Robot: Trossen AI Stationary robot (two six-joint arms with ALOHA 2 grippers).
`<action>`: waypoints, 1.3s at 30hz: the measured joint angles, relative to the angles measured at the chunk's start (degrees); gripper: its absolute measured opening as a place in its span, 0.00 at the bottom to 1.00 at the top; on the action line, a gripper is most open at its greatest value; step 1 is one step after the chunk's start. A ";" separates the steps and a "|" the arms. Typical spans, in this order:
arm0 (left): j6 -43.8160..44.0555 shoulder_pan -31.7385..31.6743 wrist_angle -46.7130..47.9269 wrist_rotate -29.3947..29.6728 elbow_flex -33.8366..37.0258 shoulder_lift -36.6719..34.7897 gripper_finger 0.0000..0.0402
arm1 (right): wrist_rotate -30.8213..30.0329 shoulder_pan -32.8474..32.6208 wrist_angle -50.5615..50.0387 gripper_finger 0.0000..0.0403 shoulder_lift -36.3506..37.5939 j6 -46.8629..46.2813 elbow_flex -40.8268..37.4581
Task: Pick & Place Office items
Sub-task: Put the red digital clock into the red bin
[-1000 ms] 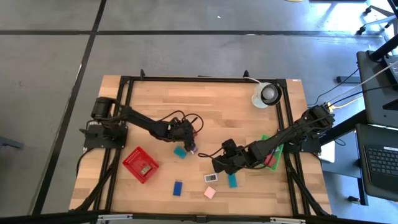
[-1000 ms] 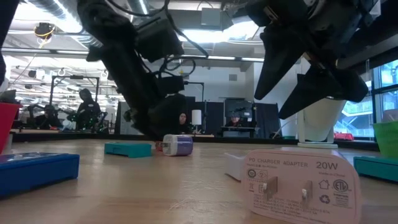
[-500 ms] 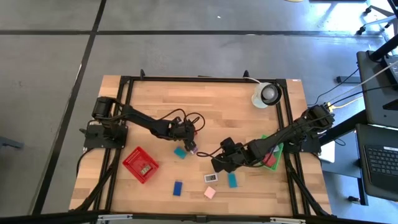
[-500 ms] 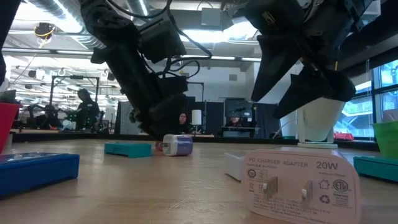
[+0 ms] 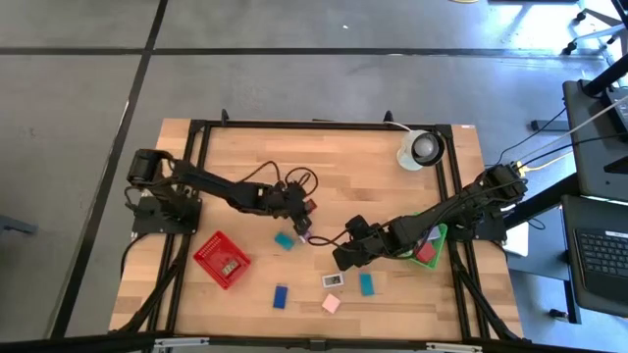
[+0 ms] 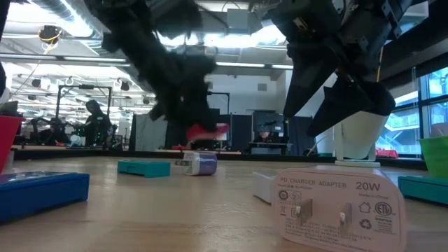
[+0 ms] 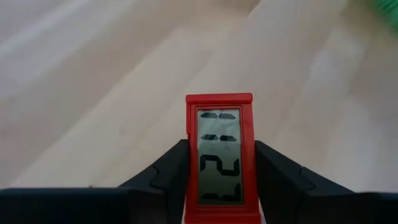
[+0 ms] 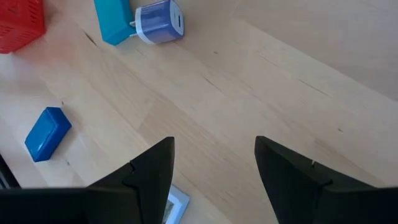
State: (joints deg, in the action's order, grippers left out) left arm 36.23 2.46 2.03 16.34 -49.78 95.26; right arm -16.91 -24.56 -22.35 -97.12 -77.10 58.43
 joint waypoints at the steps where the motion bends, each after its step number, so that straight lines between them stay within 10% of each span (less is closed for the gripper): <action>1: -0.28 0.10 -0.50 0.00 0.00 -1.24 0.36 | 0.00 0.00 0.00 0.56 0.00 0.00 0.00; 18: -13.53 5.90 -10.73 11.21 -0.11 -24.90 0.36 | -0.66 0.84 0.10 0.56 0.00 -0.33 0.00; 31: -26.01 10.38 -22.63 8.87 -0.11 -28.26 0.36 | -2.16 4.99 0.48 0.56 0.00 0.09 0.00; 39: -14.19 11.79 -12.81 1.34 -0.14 -29.63 0.38 | -1.72 6.98 0.48 0.56 0.00 0.39 0.00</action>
State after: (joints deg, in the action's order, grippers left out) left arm 22.04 14.25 -10.77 17.68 -49.92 65.64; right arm -18.63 -17.57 -21.87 -97.12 -76.71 58.43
